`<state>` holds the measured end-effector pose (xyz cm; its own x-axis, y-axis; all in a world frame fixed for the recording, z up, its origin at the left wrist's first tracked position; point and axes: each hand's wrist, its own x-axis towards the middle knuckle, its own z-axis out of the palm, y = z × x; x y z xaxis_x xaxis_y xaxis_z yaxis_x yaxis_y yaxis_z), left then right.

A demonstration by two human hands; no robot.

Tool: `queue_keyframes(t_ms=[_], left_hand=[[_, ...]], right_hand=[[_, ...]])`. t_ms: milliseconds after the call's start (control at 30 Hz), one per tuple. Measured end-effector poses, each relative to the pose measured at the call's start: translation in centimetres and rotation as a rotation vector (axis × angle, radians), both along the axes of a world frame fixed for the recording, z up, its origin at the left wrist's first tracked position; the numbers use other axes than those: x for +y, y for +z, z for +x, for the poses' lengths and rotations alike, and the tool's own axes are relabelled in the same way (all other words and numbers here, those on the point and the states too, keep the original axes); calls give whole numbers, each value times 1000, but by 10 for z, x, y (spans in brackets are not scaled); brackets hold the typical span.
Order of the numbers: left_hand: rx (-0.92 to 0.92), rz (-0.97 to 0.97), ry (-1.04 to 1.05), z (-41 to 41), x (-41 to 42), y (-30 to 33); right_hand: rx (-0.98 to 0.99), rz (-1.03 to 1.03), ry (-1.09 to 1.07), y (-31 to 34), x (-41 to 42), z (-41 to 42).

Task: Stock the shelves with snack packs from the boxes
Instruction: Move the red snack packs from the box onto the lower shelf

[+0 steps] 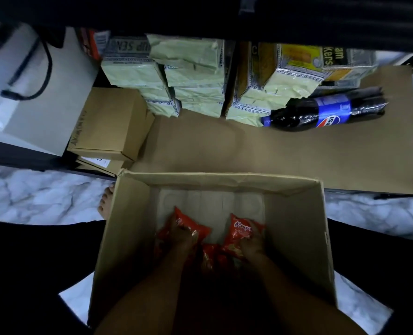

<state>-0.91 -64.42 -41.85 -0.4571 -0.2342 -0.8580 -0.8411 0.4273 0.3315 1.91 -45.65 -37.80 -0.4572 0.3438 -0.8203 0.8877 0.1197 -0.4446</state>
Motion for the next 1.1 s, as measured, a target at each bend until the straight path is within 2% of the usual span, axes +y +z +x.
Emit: queue_keyframes(t_ms=[67, 167, 300, 533, 733, 933, 1100], left_hand=[[-26, -136, -160, 2, -7, 3], [96, -120, -382, 13, 1, 29], [287, -30, -296, 14, 12, 35], [393, 212, -140, 1, 33, 61], [669, 196, -63, -16, 21, 132], [1017, 220, -30, -18, -28, 254], [1320, 190, 168, -4, -76, 363]], right_hand=[[-12, -16, 24, 0, -6, -2], [-57, -21, -12, 2, -10, 6], [-13, -30, -20, 12, -8, 5], [165, 18, 107, 45, 1, 1], [431, 129, 207, 113, -9, -18], [878, -40, 207, 200, -41, -19], [1172, -54, 257, 295, -73, -14]])
